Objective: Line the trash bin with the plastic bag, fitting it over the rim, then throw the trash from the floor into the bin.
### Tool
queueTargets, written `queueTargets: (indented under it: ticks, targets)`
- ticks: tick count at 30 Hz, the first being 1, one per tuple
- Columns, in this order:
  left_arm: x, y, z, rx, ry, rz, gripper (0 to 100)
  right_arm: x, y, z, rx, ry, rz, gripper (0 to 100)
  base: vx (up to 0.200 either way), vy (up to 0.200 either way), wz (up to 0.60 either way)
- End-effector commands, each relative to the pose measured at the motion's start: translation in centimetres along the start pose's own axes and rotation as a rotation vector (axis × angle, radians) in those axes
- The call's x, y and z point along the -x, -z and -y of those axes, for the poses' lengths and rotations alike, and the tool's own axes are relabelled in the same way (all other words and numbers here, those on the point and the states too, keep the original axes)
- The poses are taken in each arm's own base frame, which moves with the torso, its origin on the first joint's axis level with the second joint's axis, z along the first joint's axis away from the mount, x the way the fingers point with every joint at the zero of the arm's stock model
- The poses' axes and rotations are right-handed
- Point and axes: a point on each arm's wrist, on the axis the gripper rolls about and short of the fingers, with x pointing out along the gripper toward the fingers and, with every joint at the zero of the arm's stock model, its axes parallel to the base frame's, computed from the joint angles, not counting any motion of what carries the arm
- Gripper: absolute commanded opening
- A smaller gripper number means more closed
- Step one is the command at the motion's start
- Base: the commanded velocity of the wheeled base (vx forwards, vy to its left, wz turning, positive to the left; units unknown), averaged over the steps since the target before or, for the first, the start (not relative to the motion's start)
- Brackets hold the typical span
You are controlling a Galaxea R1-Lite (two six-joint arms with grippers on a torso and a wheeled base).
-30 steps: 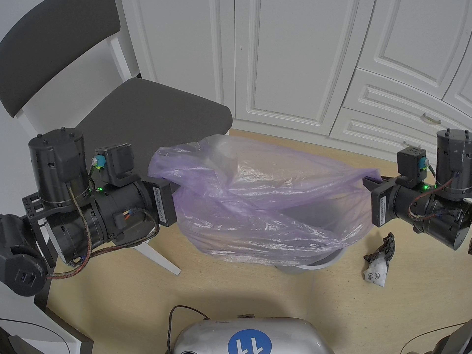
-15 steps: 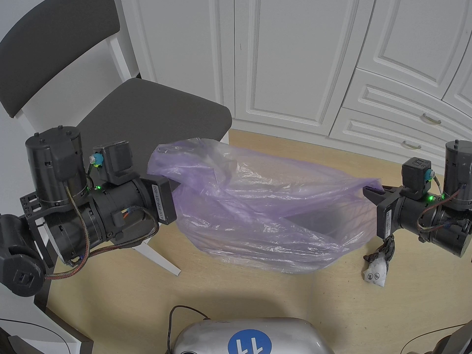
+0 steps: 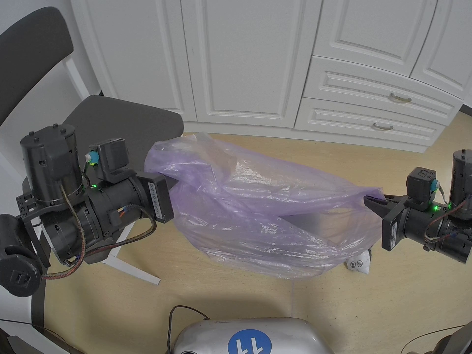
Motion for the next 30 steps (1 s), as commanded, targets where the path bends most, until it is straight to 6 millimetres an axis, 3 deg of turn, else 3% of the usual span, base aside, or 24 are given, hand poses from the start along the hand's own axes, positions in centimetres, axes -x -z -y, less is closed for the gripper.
queueTargets:
  ticks: [1, 11, 16, 26, 30]
  targets:
    - [0.0, 0.1, 0.0, 0.001, -0.004, -0.009, 0, 0.0, 0.0, 0.3, -0.021, -0.039, 0.018, 0, 0.000, 0.000, 0.00]
    - [-2.0, 1.8, -1.2, 0.023, 0.039, -0.097, 0, -3.3, 0.8, 0.4, -0.125, -0.051, -0.069, 0, 0.000, 0.000, 0.00]
    - [-2.5, 2.0, -4.0, 0.090, 0.057, -0.126, 0, -4.9, 1.5, 3.2, -0.153, 0.060, -0.118, 0, 0.000, 0.000, 0.00]
    - [-1.9, 3.7, -5.6, 0.170, 0.440, -0.254, 0, -6.8, 2.5, 5.4, -0.176, 0.146, -0.183, 0, 0.000, 0.000, 0.00]
    - [-5.1, 4.7, -7.1, 0.179, 0.510, -0.260, 0, -7.8, 3.0, 6.8, -0.176, 0.193, -0.200, 0, 0.000, 0.000, 0.00]
